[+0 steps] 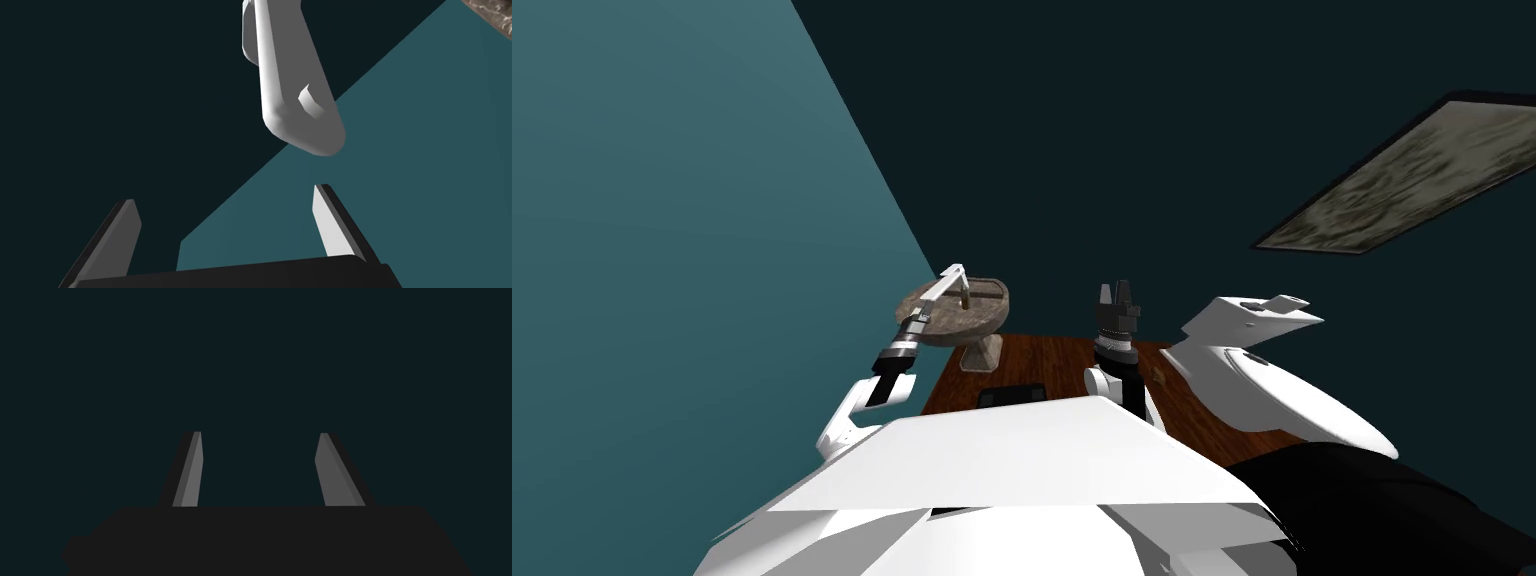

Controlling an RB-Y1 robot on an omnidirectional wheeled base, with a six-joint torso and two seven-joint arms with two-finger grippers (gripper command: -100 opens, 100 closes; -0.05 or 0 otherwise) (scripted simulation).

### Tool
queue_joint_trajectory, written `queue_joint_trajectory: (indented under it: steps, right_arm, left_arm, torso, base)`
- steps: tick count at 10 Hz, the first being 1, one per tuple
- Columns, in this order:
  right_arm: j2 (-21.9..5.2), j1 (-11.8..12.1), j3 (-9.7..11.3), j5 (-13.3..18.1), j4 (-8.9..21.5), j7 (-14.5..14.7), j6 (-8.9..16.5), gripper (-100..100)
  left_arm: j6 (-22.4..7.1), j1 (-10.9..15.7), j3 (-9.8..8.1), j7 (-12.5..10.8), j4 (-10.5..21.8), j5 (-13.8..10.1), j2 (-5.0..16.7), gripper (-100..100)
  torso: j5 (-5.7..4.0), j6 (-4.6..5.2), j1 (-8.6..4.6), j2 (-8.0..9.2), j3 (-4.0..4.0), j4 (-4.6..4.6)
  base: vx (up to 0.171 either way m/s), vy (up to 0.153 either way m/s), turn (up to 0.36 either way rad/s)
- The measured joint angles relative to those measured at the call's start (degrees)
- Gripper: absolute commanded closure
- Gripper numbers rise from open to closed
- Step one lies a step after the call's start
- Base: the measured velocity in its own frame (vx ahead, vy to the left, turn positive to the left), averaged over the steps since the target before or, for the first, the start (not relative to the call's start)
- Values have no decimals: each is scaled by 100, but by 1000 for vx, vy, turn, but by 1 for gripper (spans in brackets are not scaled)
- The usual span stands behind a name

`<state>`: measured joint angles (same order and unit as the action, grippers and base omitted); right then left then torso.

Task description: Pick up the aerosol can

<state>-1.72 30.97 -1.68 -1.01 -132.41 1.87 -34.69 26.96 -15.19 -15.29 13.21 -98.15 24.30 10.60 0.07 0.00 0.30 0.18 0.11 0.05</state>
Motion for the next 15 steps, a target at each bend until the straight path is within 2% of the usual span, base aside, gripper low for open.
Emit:
queue_joint_trajectory:
  steps: [3, 6, 10, 11, 13, 15]
  right_arm:
    - [0, 0, 0, 0, 0, 0, 0, 0]
    - [0, 1, 0, 0, 0, 0, 0, 0]
    - [0, 1, 0, 0, 0, 0, 0, 0]
    - [0, 0, 0, 0, 0, 0, 0, 0]
    - [0, 1, 0, 0, 0, 0, 0, 0]
    - [0, 1, -1, 0, 0, 0, 0, 0]
  left_arm:
    - [-134, 233, -191, 115, 498, 309, 122, -100]
    - [-213, 398, -302, 253, 866, 538, 132, -100]
    - [-342, 790, -539, 477, 1603, 950, 221, -100]
    - [-441, 865, -584, 521, 1701, 1095, 242, -100]
    - [-433, 1021, -712, 635, 2072, 1244, 274, -100]
    - [-498, 1309, -868, 792, 2504, 1502, 358, -100]
  torso:
    - [0, -1, -1, 2, 1, 0]
    - [-2, -4, -8, -10, -5, -2]
    - [0, -2, 0, -6, -3, -1]
    - [-1, 0, -3, -5, -3, -1]
    - [-1, -4, -6, -12, -6, -2]
    - [0, -3, 2, -6, -3, -1]
  base:
    - [-72, 48, -120]
    - [-57, 39, -145]
    - [-76, 50, -203]
    - [-60, 26, -101]
    - [-61, 34, -201]
    - [-77, 48, -267]
